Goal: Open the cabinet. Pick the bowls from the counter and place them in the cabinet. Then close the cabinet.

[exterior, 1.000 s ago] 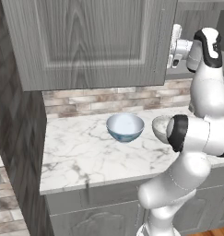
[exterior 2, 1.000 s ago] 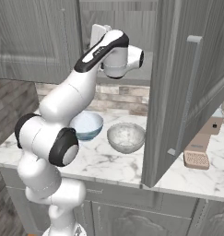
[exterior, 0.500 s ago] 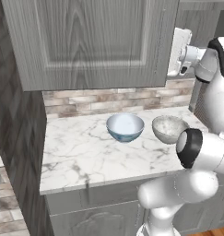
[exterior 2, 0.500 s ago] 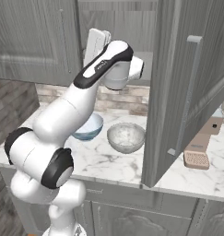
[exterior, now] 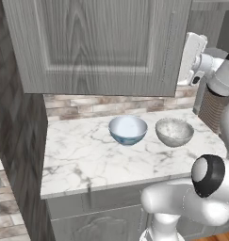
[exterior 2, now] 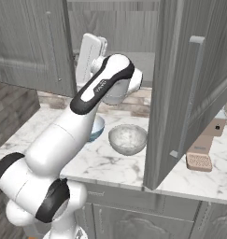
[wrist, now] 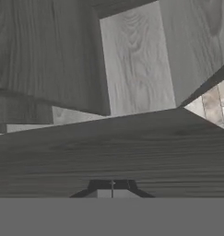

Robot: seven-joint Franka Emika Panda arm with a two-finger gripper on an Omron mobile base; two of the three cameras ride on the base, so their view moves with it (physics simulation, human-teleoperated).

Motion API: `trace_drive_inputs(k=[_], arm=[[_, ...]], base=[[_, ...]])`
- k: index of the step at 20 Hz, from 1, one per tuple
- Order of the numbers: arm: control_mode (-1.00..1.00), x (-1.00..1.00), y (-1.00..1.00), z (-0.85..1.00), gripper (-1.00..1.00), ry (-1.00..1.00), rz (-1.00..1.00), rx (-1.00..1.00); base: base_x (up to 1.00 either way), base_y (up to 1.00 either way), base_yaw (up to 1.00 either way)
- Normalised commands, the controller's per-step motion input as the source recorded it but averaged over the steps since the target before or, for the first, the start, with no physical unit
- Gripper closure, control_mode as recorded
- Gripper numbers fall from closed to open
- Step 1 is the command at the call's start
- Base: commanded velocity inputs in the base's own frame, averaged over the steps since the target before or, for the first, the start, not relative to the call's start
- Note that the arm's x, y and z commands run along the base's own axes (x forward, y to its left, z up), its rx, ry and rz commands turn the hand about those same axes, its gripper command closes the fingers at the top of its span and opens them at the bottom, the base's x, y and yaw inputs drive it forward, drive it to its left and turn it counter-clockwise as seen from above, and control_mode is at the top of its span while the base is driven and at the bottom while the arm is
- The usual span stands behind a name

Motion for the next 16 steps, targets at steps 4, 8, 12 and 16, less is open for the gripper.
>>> trace_drive_inputs(k=[4,8,12,16], arm=[[-1.0,-1.0,0.14,0.0,1.0,-0.06,0.05,0.06],[-1.0,-1.0,0.26,0.0,1.0,-0.07,0.04,0.04],[-1.0,-1.0,0.58,0.0,1.0,-0.05,0.0,0.0],[-1.0,-0.98,0.73,0.0,1.0,-0.04,0.0,0.0]], base=[[0.0,0.0,0.0],[0.0,0.0,0.0],[0.0,0.0,0.0],[0.0,0.0,0.0]])
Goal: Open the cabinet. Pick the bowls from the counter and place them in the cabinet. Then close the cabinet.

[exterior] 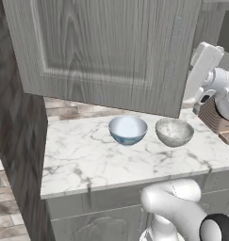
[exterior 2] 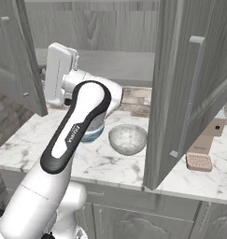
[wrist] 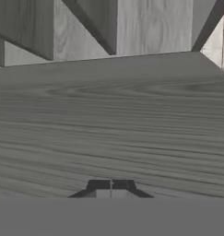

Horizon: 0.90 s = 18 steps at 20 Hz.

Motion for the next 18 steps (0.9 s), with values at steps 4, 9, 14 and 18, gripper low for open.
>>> trace_drive_inputs(k=[4,9,14,18], arm=[[-1.0,-0.91,0.85,0.0,1.0,-0.04,0.0,0.0],[-1.0,-0.69,0.89,0.0,1.0,-0.01,0.0,0.0],[-1.0,-0.57,0.53,0.0,1.0,0.0,0.0,0.0],[-1.0,-0.56,0.57,0.0,1.0,-0.01,0.0,0.0]], base=[[0.0,0.0,0.0],[0.0,0.0,0.0],[0.0,0.0,0.0],[0.0,0.0,0.0]])
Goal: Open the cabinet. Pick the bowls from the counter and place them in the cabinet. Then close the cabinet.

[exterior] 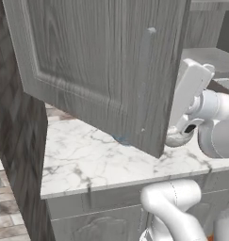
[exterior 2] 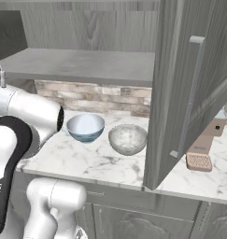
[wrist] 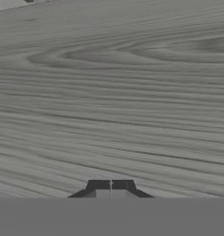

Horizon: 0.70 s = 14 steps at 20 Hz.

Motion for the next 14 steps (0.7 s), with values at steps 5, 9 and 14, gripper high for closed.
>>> trace_drive_inputs(k=[5,9,14], arm=[[-1.0,-0.33,0.4,0.0,1.0,-0.01,0.0,0.0],[-1.0,0.0,0.14,0.0,1.0,0.0,0.0,-0.01],[-1.0,-0.03,0.34,0.0,1.0,0.0,0.0,-0.02]], base=[[0.0,0.0,0.0],[0.0,0.0,0.0],[0.0,0.0,0.0]])
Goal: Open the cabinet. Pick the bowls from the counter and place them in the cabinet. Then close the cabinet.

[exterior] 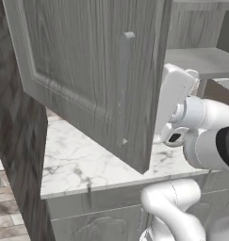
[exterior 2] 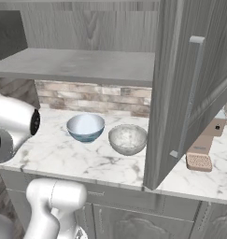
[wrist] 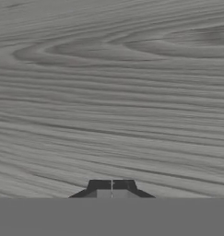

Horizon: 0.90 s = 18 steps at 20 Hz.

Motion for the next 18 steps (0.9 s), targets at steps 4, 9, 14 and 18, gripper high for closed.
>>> trace_drive_inputs(k=[4,9,14,18], arm=[[-1.0,-0.32,0.63,0.0,1.0,0.0,0.0,-0.03],[-1.0,-0.17,0.36,0.0,1.0,0.0,0.0,-0.02],[-1.0,0.0,-0.24,0.1,1.0,0.0,0.0,0.0],[-1.0,0.0,-0.52,0.3,1.0,0.0,-0.01,-0.03]], base=[[0.0,0.0,0.0],[0.0,0.0,0.0],[0.0,0.0,0.0],[0.0,0.0,0.0]])
